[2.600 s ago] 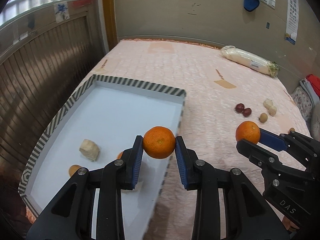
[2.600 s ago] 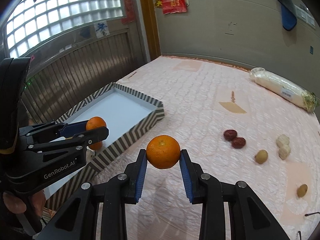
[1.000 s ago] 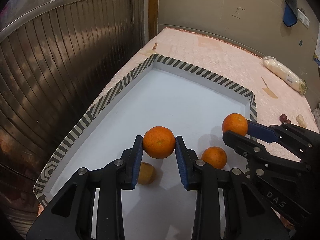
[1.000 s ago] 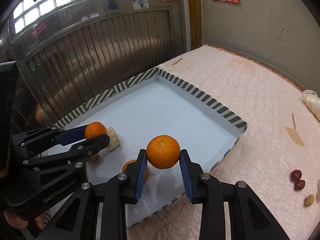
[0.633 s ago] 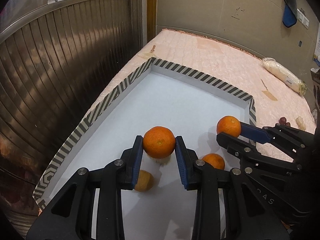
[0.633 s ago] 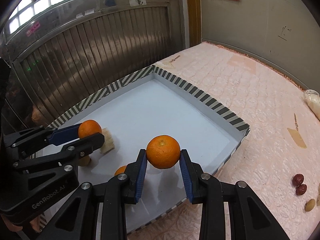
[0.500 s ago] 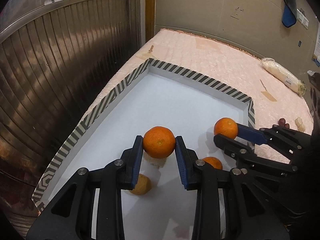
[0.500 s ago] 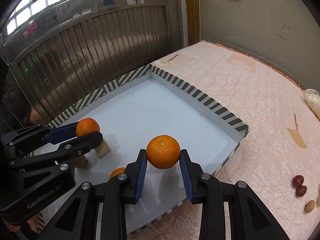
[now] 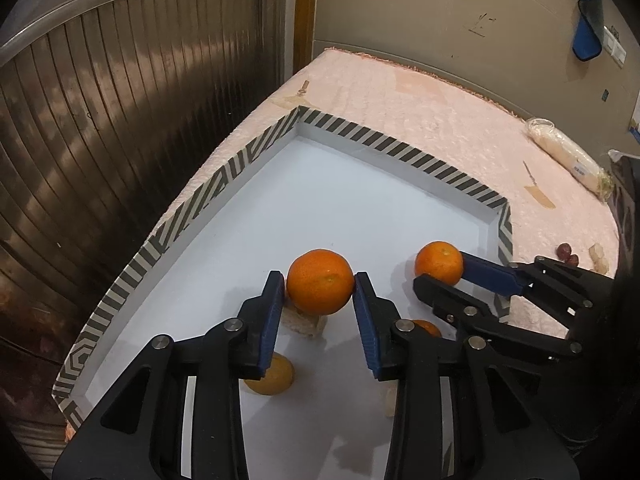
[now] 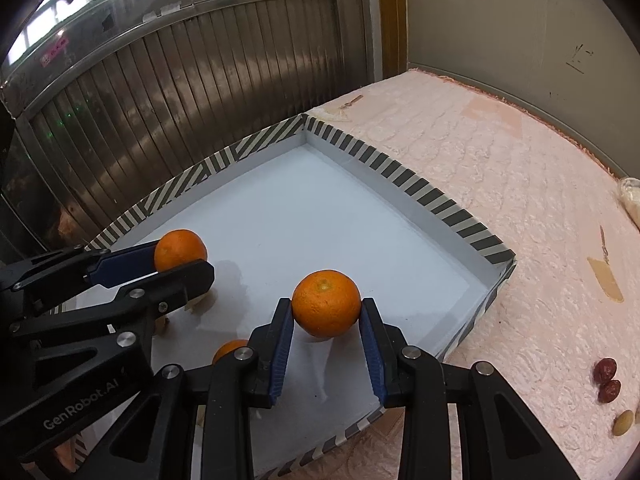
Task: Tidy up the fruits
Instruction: 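Lower the orange into the tray and open the left tool while the right tool releases its orange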
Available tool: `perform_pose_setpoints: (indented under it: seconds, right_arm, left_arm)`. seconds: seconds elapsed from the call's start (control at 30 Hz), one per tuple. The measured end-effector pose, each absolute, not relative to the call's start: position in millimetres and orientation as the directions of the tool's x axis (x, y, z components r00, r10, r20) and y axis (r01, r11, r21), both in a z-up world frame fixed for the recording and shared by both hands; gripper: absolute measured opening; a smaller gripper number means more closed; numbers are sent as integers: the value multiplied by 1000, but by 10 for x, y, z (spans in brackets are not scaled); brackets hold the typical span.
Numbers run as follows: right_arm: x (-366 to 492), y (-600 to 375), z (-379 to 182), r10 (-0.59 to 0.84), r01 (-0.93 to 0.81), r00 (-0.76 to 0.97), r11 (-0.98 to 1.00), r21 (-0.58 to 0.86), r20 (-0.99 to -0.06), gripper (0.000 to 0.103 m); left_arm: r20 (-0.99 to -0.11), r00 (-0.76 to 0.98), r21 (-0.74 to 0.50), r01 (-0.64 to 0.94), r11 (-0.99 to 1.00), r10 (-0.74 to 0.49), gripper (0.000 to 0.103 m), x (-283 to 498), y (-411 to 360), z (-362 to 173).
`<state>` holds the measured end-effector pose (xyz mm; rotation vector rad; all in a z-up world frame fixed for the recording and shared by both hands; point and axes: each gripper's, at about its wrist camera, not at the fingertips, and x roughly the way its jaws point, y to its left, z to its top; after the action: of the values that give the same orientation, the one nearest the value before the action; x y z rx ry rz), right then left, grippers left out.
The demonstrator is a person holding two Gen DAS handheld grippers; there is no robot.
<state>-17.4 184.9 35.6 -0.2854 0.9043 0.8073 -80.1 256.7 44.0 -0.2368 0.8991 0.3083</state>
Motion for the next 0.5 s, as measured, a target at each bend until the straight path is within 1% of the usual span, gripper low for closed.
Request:
perform_pose_setpoints:
  seconds: [0.23, 0.27, 0.3, 0.33, 0.37, 0.5]
  right_arm:
    - [-164, 1861, 366, 481, -723, 360, 686, 87, -800, 33]
    - [-165, 1851, 370, 480, -722, 359, 687, 88, -800, 35]
    - [-167, 1837, 375, 482, -720, 357, 687, 92, -800, 37]
    - [-170, 1824, 377, 484, -719, 355, 688, 97, -800, 42]
    - [-172, 1816, 377, 486, -718, 352, 688, 102, -800, 44]
    - [-206, 1775, 415, 487, -717, 361, 690, 97, -796, 44]
  left_arm:
    - [-799, 578, -64, -359, 931, 168, 39, -739, 2574, 441]
    - [-799, 578, -62, -356, 933, 167, 44, -716, 2569, 443]
    - [-799, 578, -62, -350, 935, 164, 52, -687, 2562, 444]
    - [-801, 577, -59, -345, 937, 162, 54, -660, 2559, 439]
    - [-803, 574, -56, -340, 939, 160, 54, -633, 2554, 434]
    - [-803, 575, -58, -341, 938, 159, 54, -606, 2557, 430]
